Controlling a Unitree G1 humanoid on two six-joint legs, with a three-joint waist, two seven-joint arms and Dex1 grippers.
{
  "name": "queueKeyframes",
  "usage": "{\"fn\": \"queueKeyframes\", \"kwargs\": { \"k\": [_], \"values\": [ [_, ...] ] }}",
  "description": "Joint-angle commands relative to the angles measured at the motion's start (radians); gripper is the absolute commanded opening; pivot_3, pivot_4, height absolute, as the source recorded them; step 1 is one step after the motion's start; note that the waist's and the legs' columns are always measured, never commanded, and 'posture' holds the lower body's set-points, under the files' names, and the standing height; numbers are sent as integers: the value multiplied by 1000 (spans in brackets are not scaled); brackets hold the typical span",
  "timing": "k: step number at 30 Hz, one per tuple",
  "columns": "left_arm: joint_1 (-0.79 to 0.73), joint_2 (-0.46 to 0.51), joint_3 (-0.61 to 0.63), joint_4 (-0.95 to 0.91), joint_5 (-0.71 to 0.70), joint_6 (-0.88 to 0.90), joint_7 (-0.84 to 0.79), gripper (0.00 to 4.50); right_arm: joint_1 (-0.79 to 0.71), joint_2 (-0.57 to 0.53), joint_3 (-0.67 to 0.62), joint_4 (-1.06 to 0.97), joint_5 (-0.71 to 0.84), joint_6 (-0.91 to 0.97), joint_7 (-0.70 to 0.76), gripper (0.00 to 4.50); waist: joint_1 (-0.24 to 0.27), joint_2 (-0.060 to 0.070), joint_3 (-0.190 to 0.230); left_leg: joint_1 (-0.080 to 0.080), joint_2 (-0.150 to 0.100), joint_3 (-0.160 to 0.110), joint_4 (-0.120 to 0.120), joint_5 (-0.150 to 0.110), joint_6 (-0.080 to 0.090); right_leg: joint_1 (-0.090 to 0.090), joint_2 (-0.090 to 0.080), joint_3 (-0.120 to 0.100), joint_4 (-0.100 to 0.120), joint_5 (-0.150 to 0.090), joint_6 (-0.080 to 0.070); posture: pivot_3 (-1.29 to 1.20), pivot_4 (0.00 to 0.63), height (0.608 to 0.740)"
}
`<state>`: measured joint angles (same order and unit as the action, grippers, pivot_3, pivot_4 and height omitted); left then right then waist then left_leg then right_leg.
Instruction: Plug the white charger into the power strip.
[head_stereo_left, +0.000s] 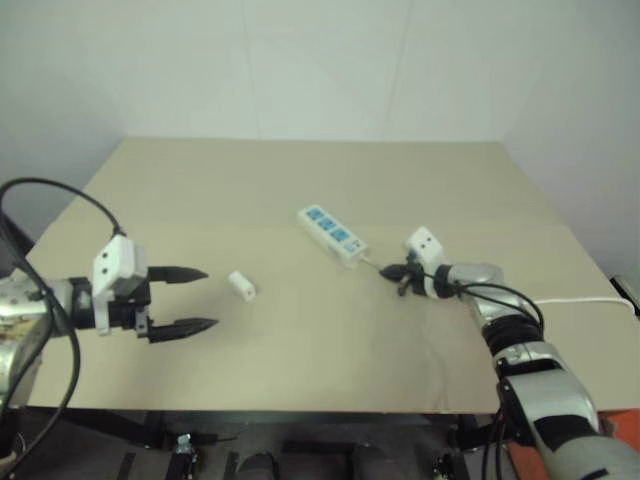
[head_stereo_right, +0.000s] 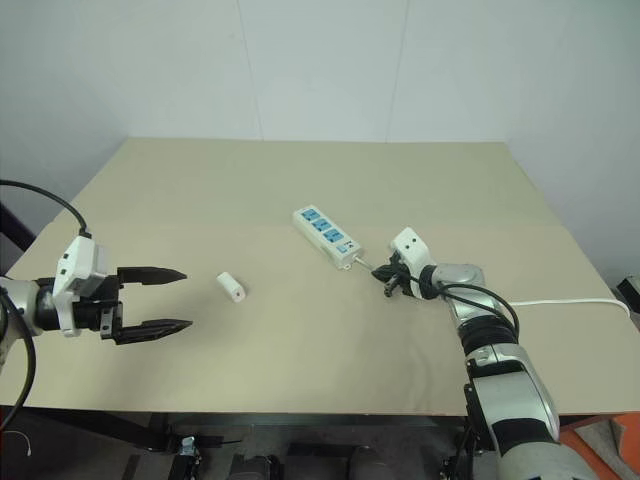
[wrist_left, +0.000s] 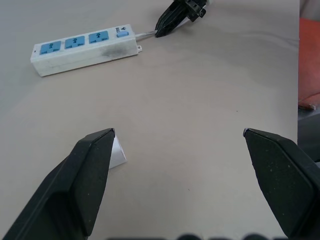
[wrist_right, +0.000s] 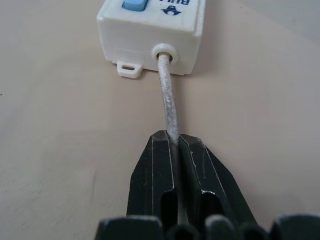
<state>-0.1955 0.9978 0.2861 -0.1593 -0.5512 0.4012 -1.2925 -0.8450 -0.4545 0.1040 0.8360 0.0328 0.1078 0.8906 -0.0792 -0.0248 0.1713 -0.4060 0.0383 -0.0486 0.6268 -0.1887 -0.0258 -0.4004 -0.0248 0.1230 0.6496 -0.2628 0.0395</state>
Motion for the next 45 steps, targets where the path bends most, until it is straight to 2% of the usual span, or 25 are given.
{"fn": "queueKeyframes", "kwargs": {
  "k": [1, 4, 8, 13, 16, 19, 26, 31, 38, 45],
  "values": [
    [-39, 10, -8, -1, 1, -16, -1, 4500, 9, -3, -17, -64, 5, -26, -7, 25, -4, 0, 0, 0, 0, 0, 0, 0, 0, 0, 0, 0, 0, 0, 0, 0, 150, 740],
    [-50, 11, -15, -3, -4, -14, -6, 4500, 88, -39, -48, -222, 52, 24, 26, 25, -7, 0, 0, -1, 0, 0, 0, 0, 0, 0, 0, 0, 0, 0, 0, 0, 150, 740],
    [-59, 18, -20, 14, -4, -17, -21, 4500, 288, -155, -87, -501, 106, 68, 106, 25, 11, 0, 0, -6, 0, -1, -1, 0, 0, -3, -1, -1, -1, 0, 0, 0, 150, 740],
    [-93, 8, -56, 50, 12, -38, -42, 4500, 445, -222, -117, -652, 126, 87, 104, 25, 10, 0, 0, -5, -2, 0, 1, 0, 0, -3, -2, -1, -1, 0, 1, 0, 150, 740],
    [-146, -12, -100, 83, 29, -55, -53, 4500, 483, -221, -100, -679, 125, 100, 98, 952, 6, 0, 0, -1, -1, 0, 1, 0, 1, 0, 0, 0, 0, -4, 7, 0, 150, 740],
    [-179, -21, -120, 110, 40, -68, -60, 4500, 506, -201, -110, -721, 137, 114, 63, 1978, 4, 0, 0, 2, -1, 0, 1, 2, 1, 1, 1, 1, 2, -4, 7, 0, 150, 740],
    [-191, -22, -129, 130, 50, -92, -71, 4500, 543, -101, -177, -823, 173, 136, -108, 4437, 9, 0, 0, 1, -1, 0, 2, 2, 1, -1, 1, 2, 7, -4, 7, 0, 150, 740],
    [-181, -11, -108, 105, 39, -85, -75, 4500, 556, -37, -171, -847, 175, 123, -178, 4479, 10, 0, 0, 0, -1, 0, 2, 2, 1, -1, 1, 2, 6, -5, 7, 0, 150, 740],
    [-192, -9, -98, 89, 37, -89, -63, 4500, 507, 9, -155, -800, 197, 121, -177, 4479, 7, 0, 0, 0, -1, 0, 2, 2, 1, -2, 1, 1, 6, -5, 7, 0, 150, 740],
    [-136, -36, -91, 32, 28, -70, -4, 4500, 501, 65, -108, -748, 171, 98, -194, 4479, 9, 0, 0, 0, 0, 0, 1, 2, 1, -2, 1, 1, 7, -5, 6, 0, 150, 740]
  ]
}}
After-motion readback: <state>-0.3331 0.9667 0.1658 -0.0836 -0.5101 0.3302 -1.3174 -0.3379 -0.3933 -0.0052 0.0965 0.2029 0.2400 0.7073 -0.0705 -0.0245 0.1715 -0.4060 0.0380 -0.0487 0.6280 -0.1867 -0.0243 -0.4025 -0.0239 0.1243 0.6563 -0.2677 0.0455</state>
